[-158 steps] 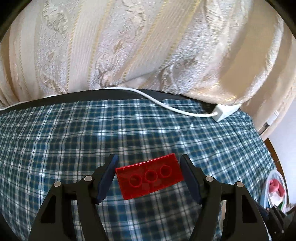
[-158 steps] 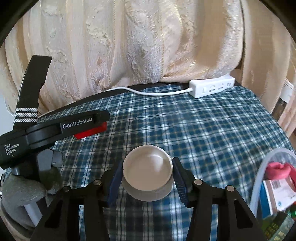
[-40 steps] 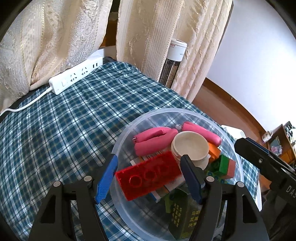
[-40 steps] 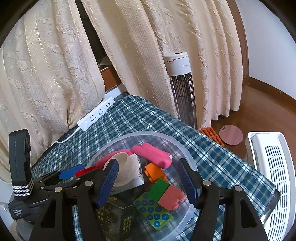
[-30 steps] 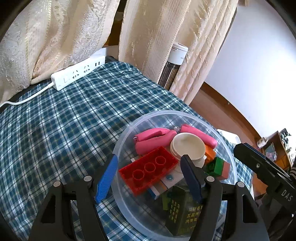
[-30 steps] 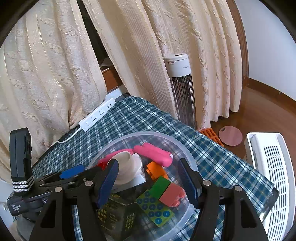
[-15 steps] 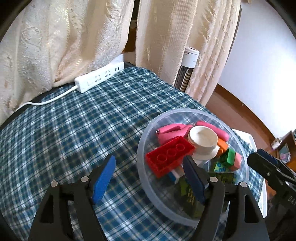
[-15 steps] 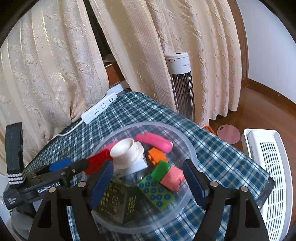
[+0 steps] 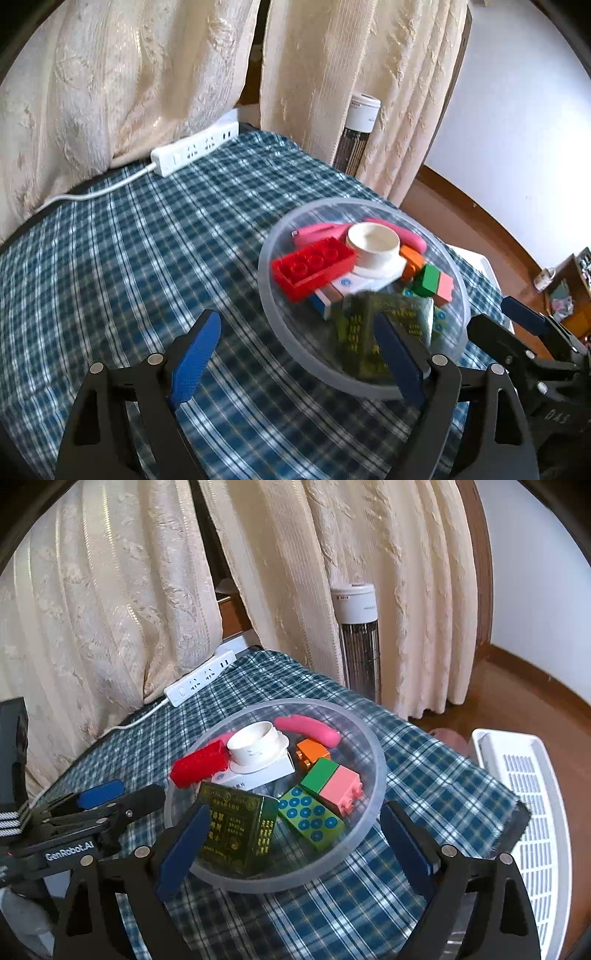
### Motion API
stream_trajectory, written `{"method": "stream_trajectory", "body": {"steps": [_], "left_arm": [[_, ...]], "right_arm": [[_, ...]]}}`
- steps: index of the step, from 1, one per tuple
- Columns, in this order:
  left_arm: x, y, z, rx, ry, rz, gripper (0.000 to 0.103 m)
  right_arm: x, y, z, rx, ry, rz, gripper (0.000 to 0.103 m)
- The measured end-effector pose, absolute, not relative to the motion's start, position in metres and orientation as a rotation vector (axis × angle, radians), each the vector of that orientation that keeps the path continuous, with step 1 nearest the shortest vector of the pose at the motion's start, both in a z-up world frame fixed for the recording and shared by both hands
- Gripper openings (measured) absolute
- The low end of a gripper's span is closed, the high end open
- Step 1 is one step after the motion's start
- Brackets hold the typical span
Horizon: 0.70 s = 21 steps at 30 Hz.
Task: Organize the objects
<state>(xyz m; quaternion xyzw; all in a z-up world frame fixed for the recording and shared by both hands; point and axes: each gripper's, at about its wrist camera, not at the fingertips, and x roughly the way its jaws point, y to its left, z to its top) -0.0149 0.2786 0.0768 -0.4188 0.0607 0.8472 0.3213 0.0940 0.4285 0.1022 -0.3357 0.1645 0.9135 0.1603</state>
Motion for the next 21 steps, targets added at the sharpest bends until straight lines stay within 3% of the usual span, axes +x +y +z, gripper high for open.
{"method": "stream_trajectory", "body": {"steps": [10, 21], "left_arm": [[0.0, 0.263, 0.084, -1.05, 0.153, 2.288, 0.089], [0.019, 0.259, 0.102, -0.904, 0.266, 2.377, 0.096]], "right_arm": [[0.104, 0.414, 0.101, -0.977, 0.418, 2.595, 0.102], [0.114, 0.401, 0.109, -0.929, 0.4, 2.568, 0.102]]}}
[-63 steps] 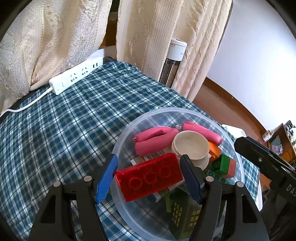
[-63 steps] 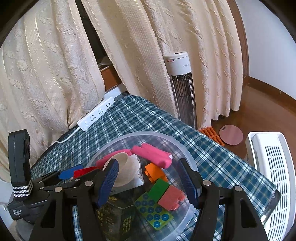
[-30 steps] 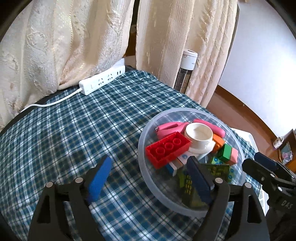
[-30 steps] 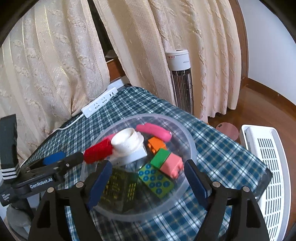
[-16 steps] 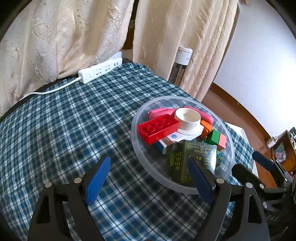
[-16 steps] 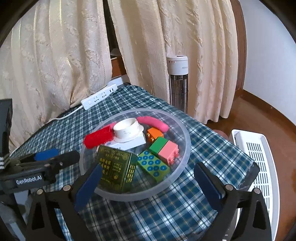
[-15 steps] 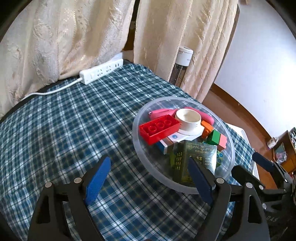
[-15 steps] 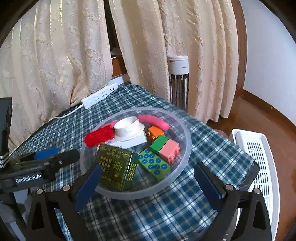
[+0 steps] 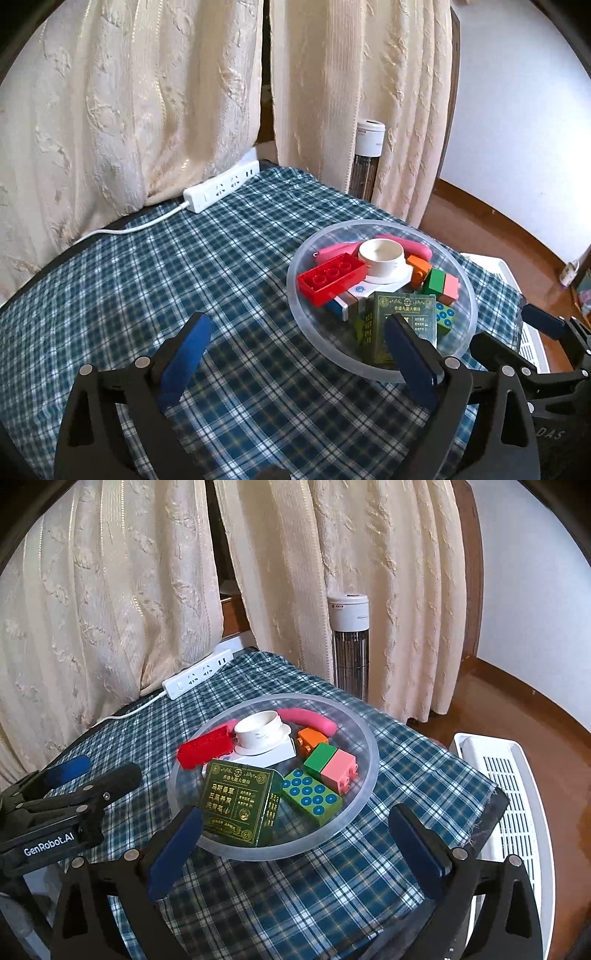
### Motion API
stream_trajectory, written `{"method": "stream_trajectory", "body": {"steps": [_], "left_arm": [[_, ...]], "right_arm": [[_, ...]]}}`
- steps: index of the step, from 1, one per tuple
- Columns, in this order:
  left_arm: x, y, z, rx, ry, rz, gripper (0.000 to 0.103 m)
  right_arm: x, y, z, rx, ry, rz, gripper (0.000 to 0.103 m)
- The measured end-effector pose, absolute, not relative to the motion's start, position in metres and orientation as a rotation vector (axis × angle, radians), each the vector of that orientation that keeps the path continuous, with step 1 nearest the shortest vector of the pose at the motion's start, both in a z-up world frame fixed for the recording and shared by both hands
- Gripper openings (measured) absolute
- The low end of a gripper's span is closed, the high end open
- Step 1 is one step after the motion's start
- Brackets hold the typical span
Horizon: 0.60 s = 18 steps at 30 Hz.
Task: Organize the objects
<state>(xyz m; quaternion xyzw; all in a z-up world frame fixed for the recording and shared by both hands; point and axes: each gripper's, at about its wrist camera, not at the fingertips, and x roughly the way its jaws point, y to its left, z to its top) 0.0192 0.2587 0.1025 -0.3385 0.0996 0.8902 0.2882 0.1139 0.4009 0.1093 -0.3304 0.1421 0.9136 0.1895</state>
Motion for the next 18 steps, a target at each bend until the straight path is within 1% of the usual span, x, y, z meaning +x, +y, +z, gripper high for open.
{"method": "stream_trajectory", "body": {"steps": [6, 14, 16, 18], "left_arm": [[0.025, 0.257, 0.104, -0.922, 0.261, 2.379, 0.096], [0.022, 0.26, 0.097, -0.992, 0.233, 2.334, 0.096], [0.022, 0.262, 0.095, -0.992, 0.239, 2.335, 0.099], [0.023, 0.264, 0.094, -0.98, 0.263, 2.347, 0.099]], "right_arm": [[0.119, 0.398, 0.108, -0.914, 0.348, 2.55, 0.102], [0.12, 0.396, 0.1, -0.946, 0.336, 2.559, 0.103], [0.12, 0.397, 0.098, -0.951, 0.34, 2.557, 0.103], [0.119, 0.398, 0.096, -0.955, 0.35, 2.553, 0.103]]}}
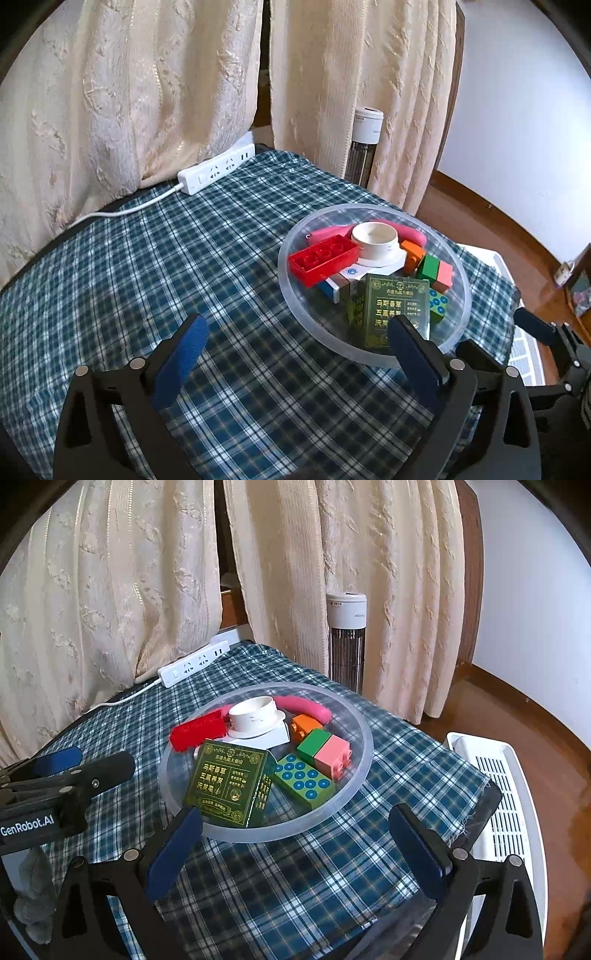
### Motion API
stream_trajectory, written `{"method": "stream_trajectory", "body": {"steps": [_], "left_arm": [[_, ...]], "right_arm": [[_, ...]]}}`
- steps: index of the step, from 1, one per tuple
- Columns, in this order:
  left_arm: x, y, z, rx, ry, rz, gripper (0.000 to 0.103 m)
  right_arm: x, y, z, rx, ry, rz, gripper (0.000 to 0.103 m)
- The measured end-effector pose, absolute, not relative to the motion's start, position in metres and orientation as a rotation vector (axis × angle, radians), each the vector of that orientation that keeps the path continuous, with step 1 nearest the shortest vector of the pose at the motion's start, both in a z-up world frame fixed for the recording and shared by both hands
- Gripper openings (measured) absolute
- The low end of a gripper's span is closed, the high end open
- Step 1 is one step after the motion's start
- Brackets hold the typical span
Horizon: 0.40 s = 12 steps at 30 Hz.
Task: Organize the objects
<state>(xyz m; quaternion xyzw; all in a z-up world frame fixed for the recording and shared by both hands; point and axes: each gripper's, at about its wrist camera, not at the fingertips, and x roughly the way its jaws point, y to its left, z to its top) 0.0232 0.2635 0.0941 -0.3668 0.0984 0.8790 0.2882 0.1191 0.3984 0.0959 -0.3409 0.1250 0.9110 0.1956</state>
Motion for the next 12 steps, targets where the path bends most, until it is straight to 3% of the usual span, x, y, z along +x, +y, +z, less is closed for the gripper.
{"method": "stream_trajectory", "body": {"steps": [12], "left_arm": [[0.0285, 0.2689, 0.0878, -0.941, 0.366, 2.378, 0.099]], "right_arm": [[0.1167, 0.3994, 0.0907, -0.975, 0.372, 2.556, 0.102]]}}
